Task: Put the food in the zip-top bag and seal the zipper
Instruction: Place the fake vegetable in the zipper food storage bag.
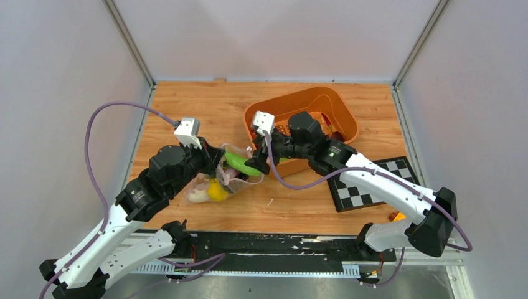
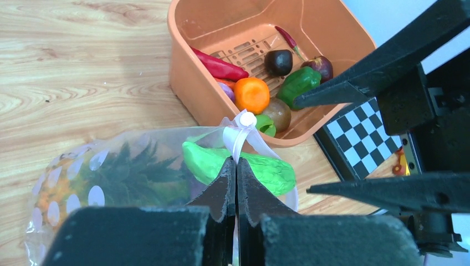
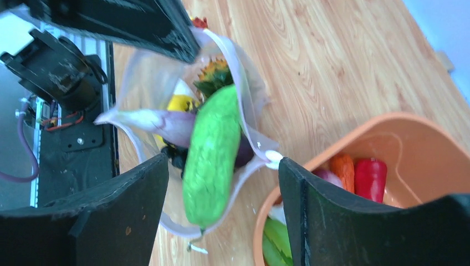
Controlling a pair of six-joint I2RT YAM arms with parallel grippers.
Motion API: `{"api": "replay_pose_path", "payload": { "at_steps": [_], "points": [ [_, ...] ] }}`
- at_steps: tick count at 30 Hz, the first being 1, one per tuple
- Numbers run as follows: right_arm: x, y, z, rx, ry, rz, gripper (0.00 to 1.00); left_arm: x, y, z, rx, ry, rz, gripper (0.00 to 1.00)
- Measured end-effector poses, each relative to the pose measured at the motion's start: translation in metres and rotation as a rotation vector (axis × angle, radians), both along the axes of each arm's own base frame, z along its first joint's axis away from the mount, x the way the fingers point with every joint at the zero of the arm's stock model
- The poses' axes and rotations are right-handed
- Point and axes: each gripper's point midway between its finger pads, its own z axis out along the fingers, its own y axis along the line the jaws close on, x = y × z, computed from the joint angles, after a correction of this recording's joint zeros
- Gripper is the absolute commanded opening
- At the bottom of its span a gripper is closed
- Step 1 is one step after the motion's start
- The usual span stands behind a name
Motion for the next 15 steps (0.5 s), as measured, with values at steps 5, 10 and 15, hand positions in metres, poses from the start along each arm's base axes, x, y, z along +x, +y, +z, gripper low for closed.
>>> {"api": "replay_pose_path", "payload": {
  "at_steps": [5,10,15],
  "points": [
    [0.001,-0.019,-0.022,-0.065,0.064,0.017,0.63,0.0,0.0,0.0,-0.002,-0.002,0.0,0.01],
    [-0.021,-0.025,-0.042,-0.128,0.119,0.106,0.63,0.0,0.0,0.0,-0.003,-0.003,0.0,0.01],
    [-0.029,-0.031,-0.053,-0.161,0.134,0.131,0.62,0.001,0.0,0.0,-0.002,-0.002,0.0,0.01]
  ]
}}
